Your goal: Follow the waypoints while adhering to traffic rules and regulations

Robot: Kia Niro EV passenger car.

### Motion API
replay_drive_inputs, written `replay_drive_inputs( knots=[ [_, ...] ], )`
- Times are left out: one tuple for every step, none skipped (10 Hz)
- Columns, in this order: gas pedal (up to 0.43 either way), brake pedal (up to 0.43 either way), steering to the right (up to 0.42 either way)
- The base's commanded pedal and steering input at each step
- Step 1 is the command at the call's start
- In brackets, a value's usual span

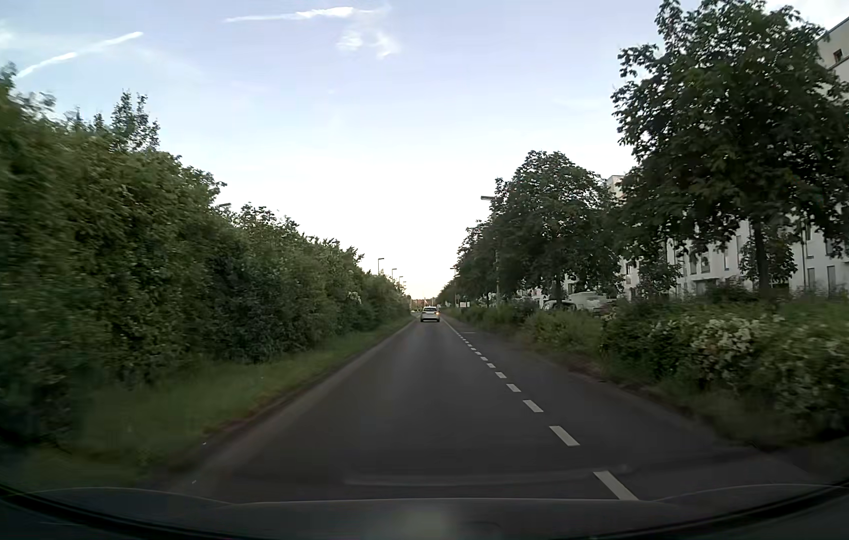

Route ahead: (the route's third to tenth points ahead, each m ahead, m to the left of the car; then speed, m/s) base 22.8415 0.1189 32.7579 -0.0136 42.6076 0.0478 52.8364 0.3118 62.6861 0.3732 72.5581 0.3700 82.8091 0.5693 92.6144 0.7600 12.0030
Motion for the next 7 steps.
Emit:
replay_drive_inputs(
  knots=[
    [0.098, 0.0, 0.0],
    [0.087, 0.0, 0.0],
    [0.079, 0.0, 0.0],
    [0.079, 0.0, 0.0],
    [0.079, 0.0, 0.0],
    [0.079, 0.0, 0.0],
    [0.079, 0.0, 0.0]
  ],
)
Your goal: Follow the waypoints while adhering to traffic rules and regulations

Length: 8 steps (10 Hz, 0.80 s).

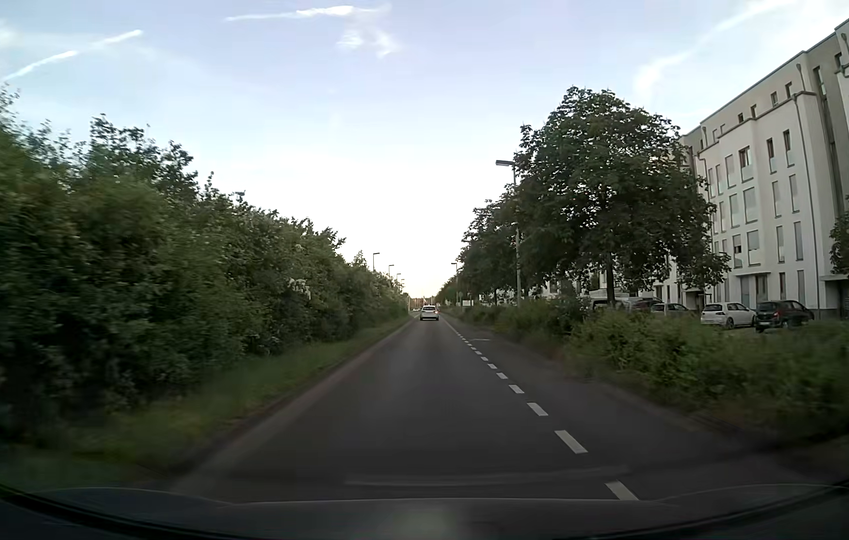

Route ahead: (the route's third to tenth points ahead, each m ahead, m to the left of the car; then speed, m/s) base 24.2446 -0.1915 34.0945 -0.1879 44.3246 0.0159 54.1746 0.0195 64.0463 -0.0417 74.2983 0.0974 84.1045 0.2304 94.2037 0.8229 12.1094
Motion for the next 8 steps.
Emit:
replay_drive_inputs(
  knots=[
    [0.079, 0.0, 0.0],
    [0.079, 0.0, 0.0],
    [0.079, 0.0, 0.0],
    [0.079, 0.0, -0.001],
    [0.079, 0.0, -0.001],
    [0.079, 0.0, -0.001],
    [0.079, 0.0, -0.001],
    [0.087, 0.0, -0.002]
  ],
)
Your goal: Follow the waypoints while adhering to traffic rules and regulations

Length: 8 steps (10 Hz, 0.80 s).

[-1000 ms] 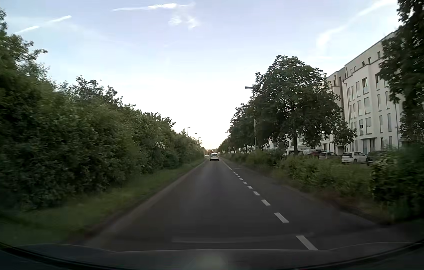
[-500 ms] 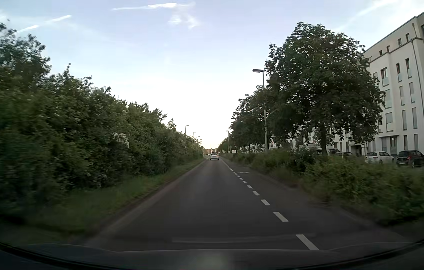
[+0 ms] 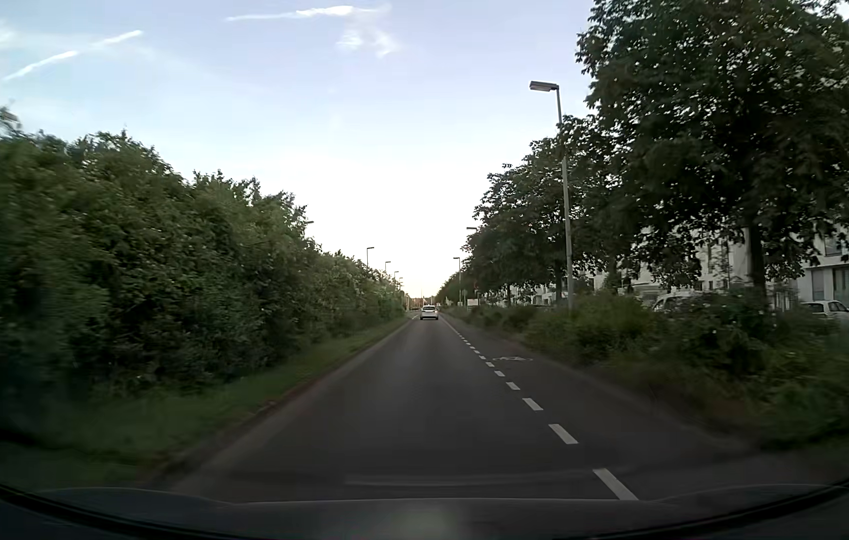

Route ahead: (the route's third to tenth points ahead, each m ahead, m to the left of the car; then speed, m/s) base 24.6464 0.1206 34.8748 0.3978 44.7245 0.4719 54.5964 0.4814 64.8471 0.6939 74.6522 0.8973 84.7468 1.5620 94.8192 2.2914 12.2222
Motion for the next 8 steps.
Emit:
replay_drive_inputs(
  knots=[
    [0.087, 0.0, -0.002],
    [0.087, 0.0, -0.001],
    [0.087, 0.0, -0.001],
    [0.087, 0.0, -0.002],
    [0.087, 0.0, -0.002],
    [0.087, 0.0, -0.002],
    [0.087, 0.0, -0.001],
    [0.087, 0.0, -0.001]
  ],
)
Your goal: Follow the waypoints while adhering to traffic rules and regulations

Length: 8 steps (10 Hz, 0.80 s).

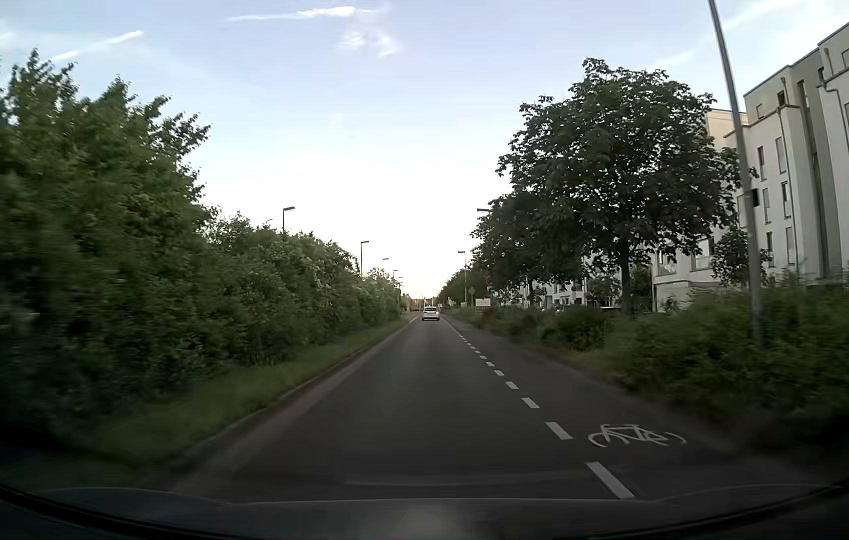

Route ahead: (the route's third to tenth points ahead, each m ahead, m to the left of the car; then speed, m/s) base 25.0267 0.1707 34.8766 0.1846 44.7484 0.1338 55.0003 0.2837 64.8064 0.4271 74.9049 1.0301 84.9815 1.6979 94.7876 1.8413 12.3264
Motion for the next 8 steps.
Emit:
replay_drive_inputs(
  knots=[
    [0.087, 0.0, -0.001],
    [0.087, 0.0, -0.002],
    [0.087, 0.0, -0.001],
    [0.087, 0.0, -0.001],
    [0.087, 0.0, -0.001],
    [0.087, 0.0, -0.001],
    [0.087, 0.0, -0.001],
    [0.087, 0.0, -0.001]
  ],
)
